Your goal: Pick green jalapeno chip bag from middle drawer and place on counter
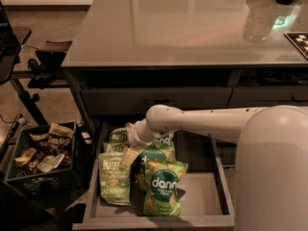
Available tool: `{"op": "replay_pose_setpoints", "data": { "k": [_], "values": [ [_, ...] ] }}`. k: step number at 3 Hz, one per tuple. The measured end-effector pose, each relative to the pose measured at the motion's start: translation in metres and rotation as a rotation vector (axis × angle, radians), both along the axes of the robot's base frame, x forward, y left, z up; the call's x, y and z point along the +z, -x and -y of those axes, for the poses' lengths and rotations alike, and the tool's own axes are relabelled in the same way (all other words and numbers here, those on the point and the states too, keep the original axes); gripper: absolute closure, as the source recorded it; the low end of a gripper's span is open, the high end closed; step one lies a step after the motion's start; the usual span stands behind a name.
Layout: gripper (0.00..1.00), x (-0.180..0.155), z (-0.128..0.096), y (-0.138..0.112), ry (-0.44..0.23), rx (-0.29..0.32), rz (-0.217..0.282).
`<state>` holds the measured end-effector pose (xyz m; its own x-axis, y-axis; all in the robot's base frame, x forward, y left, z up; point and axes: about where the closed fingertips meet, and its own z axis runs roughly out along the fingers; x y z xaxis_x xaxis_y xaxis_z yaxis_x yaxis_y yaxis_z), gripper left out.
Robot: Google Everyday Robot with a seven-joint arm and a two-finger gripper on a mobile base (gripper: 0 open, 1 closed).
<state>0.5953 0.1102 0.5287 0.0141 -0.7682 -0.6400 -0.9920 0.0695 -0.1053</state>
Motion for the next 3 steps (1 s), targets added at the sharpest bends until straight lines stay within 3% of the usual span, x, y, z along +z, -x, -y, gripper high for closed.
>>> {"op": "replay_pose_setpoints", "data": {
  "k": [2, 3],
  "values": [
    [0.0, -0.03, -0.011, 0.004, 0.036, -0.006, -0.058],
    [0.09, -0.043, -0.012, 0.007, 0.038, -0.018, -0.087]
  ]
}}
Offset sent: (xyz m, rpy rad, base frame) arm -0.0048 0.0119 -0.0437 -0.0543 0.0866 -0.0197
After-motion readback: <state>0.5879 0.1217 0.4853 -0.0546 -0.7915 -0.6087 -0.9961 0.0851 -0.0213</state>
